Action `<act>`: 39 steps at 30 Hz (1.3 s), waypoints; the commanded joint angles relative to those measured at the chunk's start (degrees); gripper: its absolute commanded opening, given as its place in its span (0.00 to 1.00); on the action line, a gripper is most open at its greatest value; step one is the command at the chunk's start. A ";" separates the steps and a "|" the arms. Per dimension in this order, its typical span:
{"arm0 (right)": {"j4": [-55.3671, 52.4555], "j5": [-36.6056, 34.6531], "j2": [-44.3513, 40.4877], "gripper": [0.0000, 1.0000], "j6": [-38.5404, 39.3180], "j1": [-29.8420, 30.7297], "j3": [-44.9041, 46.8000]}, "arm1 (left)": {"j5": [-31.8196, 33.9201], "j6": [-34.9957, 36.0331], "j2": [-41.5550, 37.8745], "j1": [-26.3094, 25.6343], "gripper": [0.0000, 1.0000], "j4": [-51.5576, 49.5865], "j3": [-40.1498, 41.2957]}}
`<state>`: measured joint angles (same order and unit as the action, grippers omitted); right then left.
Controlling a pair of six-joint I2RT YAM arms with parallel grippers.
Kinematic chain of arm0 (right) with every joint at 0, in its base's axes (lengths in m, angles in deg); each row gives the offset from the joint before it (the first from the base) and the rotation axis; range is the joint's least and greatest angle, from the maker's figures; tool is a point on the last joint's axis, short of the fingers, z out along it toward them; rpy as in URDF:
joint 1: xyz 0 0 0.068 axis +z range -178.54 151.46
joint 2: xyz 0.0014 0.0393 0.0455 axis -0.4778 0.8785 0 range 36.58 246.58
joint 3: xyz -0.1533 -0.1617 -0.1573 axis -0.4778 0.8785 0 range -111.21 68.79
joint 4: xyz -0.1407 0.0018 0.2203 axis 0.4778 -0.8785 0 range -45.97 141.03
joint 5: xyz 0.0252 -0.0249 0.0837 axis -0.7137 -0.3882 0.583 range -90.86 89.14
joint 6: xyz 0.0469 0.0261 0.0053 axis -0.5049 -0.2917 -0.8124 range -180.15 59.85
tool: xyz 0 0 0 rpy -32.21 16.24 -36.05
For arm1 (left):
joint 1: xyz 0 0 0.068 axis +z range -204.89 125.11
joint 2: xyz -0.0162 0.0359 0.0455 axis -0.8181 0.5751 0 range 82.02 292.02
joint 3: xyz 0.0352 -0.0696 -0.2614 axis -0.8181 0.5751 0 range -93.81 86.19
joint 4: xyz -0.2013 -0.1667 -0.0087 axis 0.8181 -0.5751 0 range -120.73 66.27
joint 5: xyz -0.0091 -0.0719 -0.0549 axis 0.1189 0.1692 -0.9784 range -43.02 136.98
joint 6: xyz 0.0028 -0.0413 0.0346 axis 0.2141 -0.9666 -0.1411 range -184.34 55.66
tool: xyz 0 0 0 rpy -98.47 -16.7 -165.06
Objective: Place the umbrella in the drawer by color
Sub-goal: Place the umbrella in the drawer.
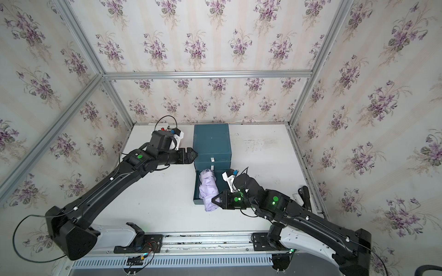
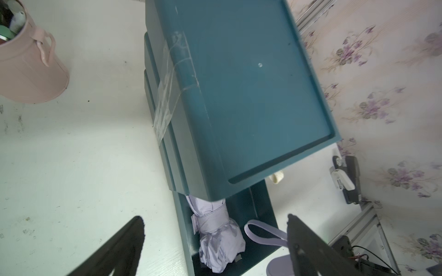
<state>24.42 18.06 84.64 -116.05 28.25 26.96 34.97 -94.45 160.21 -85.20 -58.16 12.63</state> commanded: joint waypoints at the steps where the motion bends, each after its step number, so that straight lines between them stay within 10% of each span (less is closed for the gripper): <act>1: 2.21 5.93 0.00 0.00 -3.91 -4.19 2.34 | 0.32 2.40 3.81 0.07 0.89 -1.16 -2.07; 10: 9.71 18.07 7.15 0.00 -4.70 -17.50 7.68 | 5.43 3.54 8.09 0.20 0.89 -0.30 -3.07; 39: 7.20 10.37 27.48 0.00 5.59 -22.17 -2.73 | 6.24 7.60 7.55 0.16 0.76 -1.94 -0.92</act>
<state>30.50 29.75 111.52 -112.53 6.05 24.25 41.98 -87.67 168.45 -85.04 -60.22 11.67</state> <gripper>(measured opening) 0.199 0.763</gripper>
